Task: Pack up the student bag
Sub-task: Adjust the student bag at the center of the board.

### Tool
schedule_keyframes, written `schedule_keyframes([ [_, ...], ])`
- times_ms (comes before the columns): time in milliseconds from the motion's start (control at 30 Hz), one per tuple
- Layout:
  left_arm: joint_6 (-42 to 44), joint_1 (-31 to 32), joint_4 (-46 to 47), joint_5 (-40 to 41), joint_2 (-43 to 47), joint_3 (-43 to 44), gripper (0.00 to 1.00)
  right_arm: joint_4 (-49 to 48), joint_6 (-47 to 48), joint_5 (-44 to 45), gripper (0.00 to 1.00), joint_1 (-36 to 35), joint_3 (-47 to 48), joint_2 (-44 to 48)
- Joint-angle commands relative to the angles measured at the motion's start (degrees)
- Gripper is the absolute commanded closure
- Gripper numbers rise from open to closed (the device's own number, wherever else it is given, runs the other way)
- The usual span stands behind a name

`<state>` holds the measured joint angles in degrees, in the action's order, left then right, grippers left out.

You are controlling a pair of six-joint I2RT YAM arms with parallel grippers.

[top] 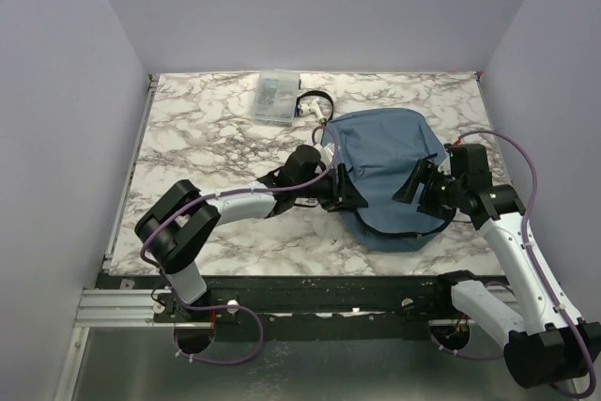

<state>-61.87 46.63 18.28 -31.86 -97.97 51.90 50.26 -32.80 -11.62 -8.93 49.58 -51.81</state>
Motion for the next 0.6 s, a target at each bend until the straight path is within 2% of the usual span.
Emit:
schedule_keyframes([
  [0, -1.2, -0.5, 6.6, -2.6, 4.9, 3.8, 0.51, -1.9, 4.1, -8.5, 0.22, 0.1, 0.2, -1.0],
  [67, -2.3, -1.0, 6.7, -4.9, 4.0, 5.9, 0.52, -3.1, 6.4, -15.1, 0.21, 0.0, -0.2, -0.7],
  [133, -2.6, -1.7, 7.6, -5.4, 3.7, 7.0, 0.62, -4.1, 7.5, -18.9, 0.08, 0.0, -0.3, 0.3],
  [200, -2.0, -2.5, 7.6, -4.5, 3.4, 7.6, 0.70, -3.5, 9.9, -20.0, 0.02, -0.4, 0.6, 0.6],
  [333, -3.1, -4.6, 7.6, -6.2, 0.9, 10.0, 0.83, -0.7, 13.9, -12.7, 0.01, -3.5, 3.5, -1.1],
  [433, -3.1, -5.7, 7.6, -6.7, 0.6, 10.2, 0.83, -1.9, 14.1, -6.3, 0.01, -7.9, 5.3, -2.3],
  [567, -4.0, -6.7, 7.6, -8.5, 0.6, 10.1, 0.83, -2.4, 12.5, 3.9, 0.01, -17.6, 7.9, -6.3],
])
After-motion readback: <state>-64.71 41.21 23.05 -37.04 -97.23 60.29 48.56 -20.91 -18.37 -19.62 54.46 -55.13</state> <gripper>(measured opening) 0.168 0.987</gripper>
